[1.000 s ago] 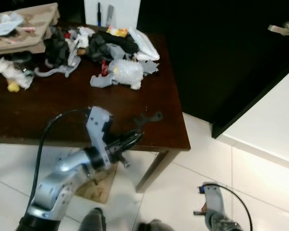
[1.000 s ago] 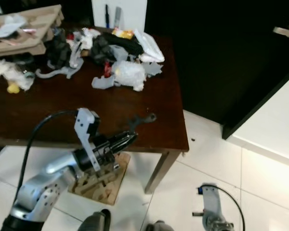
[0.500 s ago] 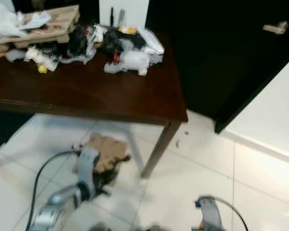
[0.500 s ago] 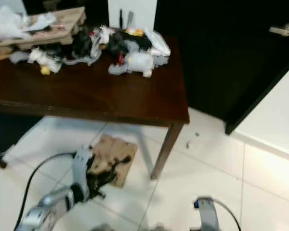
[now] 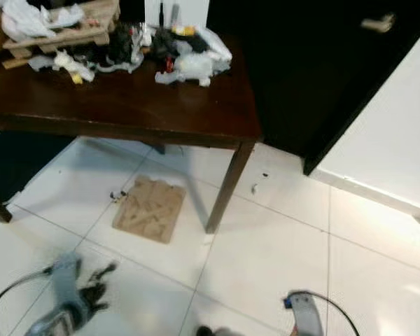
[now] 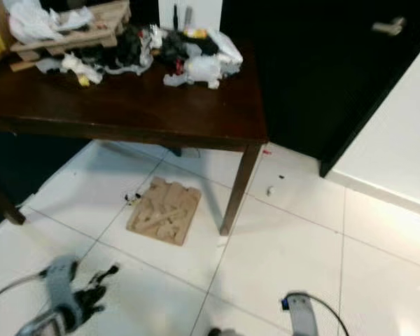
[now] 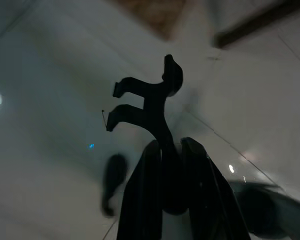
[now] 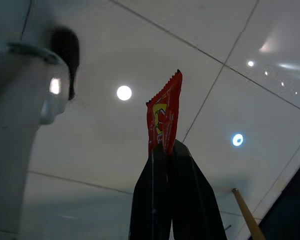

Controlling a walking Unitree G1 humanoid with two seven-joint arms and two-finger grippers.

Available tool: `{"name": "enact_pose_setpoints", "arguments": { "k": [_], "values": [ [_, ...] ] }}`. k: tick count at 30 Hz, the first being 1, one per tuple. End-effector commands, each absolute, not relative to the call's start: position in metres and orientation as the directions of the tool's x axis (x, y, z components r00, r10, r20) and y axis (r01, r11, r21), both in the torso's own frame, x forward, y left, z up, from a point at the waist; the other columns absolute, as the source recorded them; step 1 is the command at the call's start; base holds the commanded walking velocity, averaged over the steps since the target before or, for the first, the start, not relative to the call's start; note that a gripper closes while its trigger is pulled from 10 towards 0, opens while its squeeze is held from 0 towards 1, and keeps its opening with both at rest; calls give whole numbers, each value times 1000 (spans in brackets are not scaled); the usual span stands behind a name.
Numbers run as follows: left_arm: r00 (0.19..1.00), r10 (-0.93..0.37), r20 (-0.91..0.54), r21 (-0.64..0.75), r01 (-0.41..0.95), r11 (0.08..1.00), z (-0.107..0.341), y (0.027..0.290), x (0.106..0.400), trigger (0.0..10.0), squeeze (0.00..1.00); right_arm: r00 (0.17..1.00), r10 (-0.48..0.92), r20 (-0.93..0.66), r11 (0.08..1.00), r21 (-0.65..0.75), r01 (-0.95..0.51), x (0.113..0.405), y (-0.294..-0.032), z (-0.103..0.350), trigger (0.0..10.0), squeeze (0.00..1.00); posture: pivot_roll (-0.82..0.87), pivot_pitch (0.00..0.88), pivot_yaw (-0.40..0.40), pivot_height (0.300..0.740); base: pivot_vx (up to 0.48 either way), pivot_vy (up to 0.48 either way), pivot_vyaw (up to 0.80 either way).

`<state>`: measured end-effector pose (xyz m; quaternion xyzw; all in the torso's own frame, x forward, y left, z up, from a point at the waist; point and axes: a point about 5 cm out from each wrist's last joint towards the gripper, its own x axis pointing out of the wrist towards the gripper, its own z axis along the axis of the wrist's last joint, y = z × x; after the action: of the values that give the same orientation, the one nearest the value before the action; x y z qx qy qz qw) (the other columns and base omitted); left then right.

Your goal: Picking trash to rubbish bin

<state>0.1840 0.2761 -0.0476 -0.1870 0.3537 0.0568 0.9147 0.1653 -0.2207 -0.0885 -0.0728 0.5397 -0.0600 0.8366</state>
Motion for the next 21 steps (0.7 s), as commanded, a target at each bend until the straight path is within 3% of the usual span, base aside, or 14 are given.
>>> {"name": "enact_pose_setpoints", "arguments": {
  "k": [1,5,9,13,21],
  "values": [
    [699,39,-714,-276,-332,902,-58,280,169,10000,0,392,-181,-902,981,-195,5,160,-224,-90,10000,0,225,131,-76,740,0,0,-775],
    [553,207,-807,-114,-490,864,-76,286,135,10000,0,399,-170,-901,983,-182,8,162,-222,-90,10000,0,225,132,-73,740,0,0,-775],
    [480,225,-848,-72,-524,849,-85,282,115,10000,0,410,-165,-897,986,-166,33,165,-221,-89,10000,0,230,131,-70,740,0,0,-775],
    [325,189,-926,8,-486,874,-103,265,70,10000,0,493,-165,-854,985,-114,132,191,-220,-77,10000,0,221,131,-58,740,0,0,-781],
    [296,182,-937,29,-456,889,-107,258,58,10000,0,601,-191,-776,977,-95,188,229,-226,-53,10000,0,205,128,-52,740,0,0,-781]
  ]
}}
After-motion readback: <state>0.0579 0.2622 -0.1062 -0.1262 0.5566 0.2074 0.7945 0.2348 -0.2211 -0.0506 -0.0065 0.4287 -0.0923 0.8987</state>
